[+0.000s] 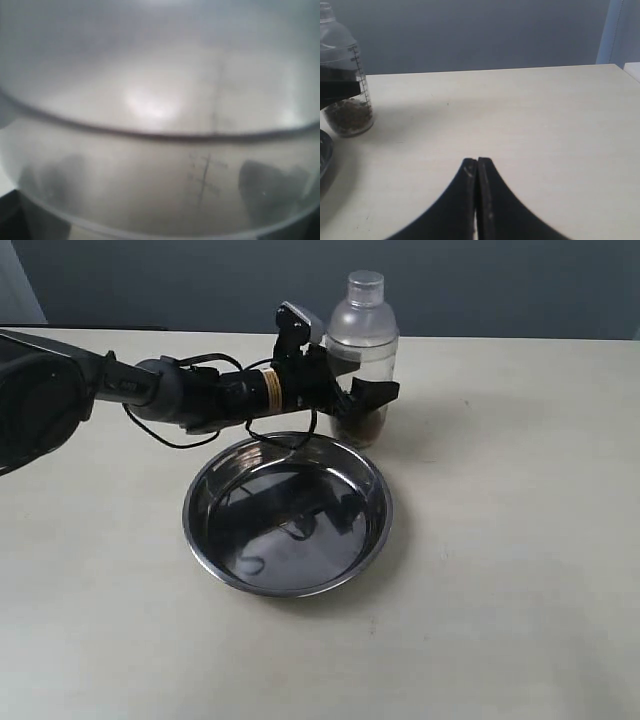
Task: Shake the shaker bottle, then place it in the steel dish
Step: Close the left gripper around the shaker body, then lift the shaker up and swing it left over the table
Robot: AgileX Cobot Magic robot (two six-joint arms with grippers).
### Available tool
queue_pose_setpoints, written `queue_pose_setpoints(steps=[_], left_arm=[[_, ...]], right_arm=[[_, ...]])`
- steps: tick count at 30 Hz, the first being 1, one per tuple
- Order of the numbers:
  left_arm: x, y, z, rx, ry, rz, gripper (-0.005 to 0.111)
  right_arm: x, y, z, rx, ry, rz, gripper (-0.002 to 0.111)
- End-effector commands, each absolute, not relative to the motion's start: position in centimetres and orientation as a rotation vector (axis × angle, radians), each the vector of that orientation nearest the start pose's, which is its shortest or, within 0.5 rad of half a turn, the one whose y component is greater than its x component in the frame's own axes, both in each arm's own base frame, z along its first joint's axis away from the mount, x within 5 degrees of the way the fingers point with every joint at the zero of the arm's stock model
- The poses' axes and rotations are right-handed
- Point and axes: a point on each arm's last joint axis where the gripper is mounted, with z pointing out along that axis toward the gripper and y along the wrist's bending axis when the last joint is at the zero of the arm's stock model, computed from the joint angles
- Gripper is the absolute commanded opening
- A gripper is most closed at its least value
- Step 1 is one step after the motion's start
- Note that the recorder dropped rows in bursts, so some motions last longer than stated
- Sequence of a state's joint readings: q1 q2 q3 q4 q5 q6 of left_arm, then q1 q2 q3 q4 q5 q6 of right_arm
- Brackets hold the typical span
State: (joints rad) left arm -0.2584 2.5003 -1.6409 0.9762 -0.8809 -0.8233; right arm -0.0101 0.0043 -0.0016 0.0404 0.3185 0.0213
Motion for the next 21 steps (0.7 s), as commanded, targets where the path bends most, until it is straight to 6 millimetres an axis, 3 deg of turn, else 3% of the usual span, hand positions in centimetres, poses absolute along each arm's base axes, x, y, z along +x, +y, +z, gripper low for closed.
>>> queue_pose_setpoints(steps=[1,6,12,15,18,21], left_arm=[[48.6,-18.5,9.7,0.622,1.712,-0.784,0.000],[48.8,-18.3,12.9,0.631,1.665,-0.749,0.000],[48.0,-17.5,20.8,0.716,1.574,-0.670,0.000],[47.1,-16.3,24.8,0.711,1.561,-0.703,0.000],[45.7,-14.4,27.0,0.711,1.599,-0.736,0.000],[43.0,-13.1,28.5,0.794,1.615,-0.777,0.000]], right_arm=[[5.4,0.1,18.5,0.052,1.790,0.047,-0.001],[5.4,0.1,18.5,0.052,1.790,0.047,-0.001],[5.4,0.1,18.5,0.052,1.790,0.047,-0.001],[5.4,0.1,18.5,0.052,1.790,0.047,-0.001],[5.4,0.1,18.5,0.052,1.790,0.047,-0.001],[5.4,0.1,18.5,0.052,1.790,0.047,-0.001]])
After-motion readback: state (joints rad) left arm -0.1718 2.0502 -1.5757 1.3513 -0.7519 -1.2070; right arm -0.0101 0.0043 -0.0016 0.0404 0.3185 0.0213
